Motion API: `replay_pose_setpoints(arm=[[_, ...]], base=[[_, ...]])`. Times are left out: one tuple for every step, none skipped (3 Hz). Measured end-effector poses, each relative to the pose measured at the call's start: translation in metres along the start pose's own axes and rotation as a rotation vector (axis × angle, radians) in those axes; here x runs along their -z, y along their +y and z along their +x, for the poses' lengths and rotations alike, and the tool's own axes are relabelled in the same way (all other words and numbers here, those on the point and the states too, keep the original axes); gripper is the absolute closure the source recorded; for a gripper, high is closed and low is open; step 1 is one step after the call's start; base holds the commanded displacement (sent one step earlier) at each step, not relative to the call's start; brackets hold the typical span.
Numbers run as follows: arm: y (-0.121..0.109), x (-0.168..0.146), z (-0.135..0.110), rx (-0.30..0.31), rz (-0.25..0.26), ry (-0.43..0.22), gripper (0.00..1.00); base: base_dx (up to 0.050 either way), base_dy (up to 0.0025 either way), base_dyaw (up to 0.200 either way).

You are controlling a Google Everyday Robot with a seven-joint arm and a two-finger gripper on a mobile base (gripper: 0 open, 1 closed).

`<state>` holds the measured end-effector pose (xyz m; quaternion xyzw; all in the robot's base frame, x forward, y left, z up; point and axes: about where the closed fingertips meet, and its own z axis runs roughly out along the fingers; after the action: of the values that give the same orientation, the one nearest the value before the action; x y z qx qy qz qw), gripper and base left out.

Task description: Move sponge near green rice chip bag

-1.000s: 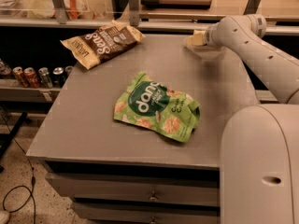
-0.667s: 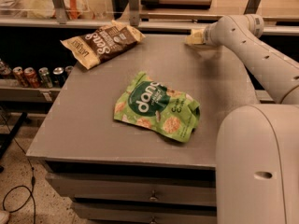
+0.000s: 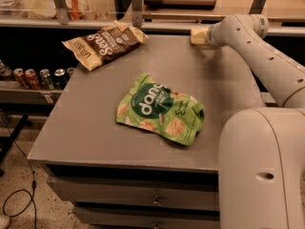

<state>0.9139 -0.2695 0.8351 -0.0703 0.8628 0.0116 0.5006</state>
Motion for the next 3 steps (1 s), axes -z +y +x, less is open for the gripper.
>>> replay_pose_setpoints(arm=[[0.001,0.001,-0.001,0.002,-0.006,-0.001,0.88],[0.003,0.005,-0.002,0.008,-0.015,-0.005,1.0],[0.003,0.012,-0.006,0.017,-0.025,-0.019,1.0]], base=[[0.0,0.0,0.0],[0.0,0.0,0.0],[0.0,0.0,0.0]])
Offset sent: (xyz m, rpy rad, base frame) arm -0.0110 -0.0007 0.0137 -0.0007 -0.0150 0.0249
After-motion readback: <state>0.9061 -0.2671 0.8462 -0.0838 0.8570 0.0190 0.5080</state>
